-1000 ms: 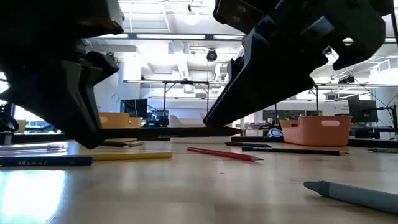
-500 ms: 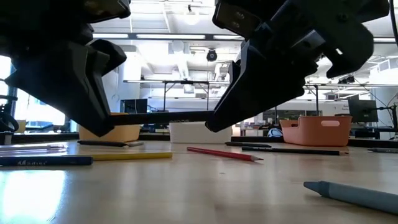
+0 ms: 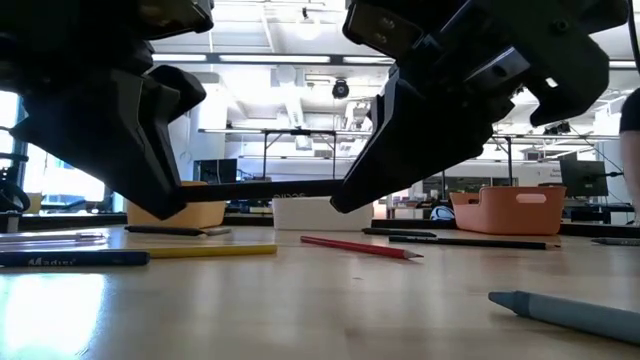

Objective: Sort crayons/erasers/pens/pencils in bins
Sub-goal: Put the black pen into the orange bin

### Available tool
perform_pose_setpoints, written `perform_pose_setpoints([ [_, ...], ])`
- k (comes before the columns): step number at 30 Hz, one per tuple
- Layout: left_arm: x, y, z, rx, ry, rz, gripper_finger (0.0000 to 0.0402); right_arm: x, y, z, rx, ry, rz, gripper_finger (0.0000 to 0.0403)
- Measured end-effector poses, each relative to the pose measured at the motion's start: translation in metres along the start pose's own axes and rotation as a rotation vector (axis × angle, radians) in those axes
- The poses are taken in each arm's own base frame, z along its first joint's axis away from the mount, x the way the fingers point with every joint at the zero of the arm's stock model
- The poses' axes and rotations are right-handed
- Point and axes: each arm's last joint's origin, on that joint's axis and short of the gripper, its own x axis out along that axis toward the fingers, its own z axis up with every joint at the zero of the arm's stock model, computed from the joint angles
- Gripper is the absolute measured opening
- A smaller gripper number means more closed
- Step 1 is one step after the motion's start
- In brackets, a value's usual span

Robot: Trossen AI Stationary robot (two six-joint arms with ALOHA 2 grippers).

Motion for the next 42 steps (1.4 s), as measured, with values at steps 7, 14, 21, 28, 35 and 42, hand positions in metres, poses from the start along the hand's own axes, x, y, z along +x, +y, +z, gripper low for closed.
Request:
perform_pose_setpoints([
  [7,-0.010,0.005,0.001,0.015,0.036,0.001,0.0078,0.000,0.000,0.000,-0.014,0.007,-0.003,0.0014],
  [14,-0.051,0.015,0.010,-0.002,-0.037,0.054,0.0126,-0.010,-0.006,0.003,-0.018,0.036,-0.027,0.0014],
  [21,-0.075,0.025,-0.006,-0.043,-0.167,0.118,0.0133,-0.016,-0.019,-0.002,-0.016,0.120,-0.122,0.0016],
  [28,-0.067,0.045,-0.041,-0.105,-0.312,0.079,0.0107,-0.010,-0.060,-0.013,0.079,0.222,-0.272,0.0016],
  [35,-0.049,0.082,-0.059,-0.166,-0.546,0.033,0.0057,-0.025,-0.116,-0.022,0.169,0.275,-0.370,0.0016],
  [42,-0.039,0.122,-0.062,-0.207,-0.773,-0.008,0.0005,-0.074,-0.158,-0.025,0.285,0.197,-0.462,0.0016],
])
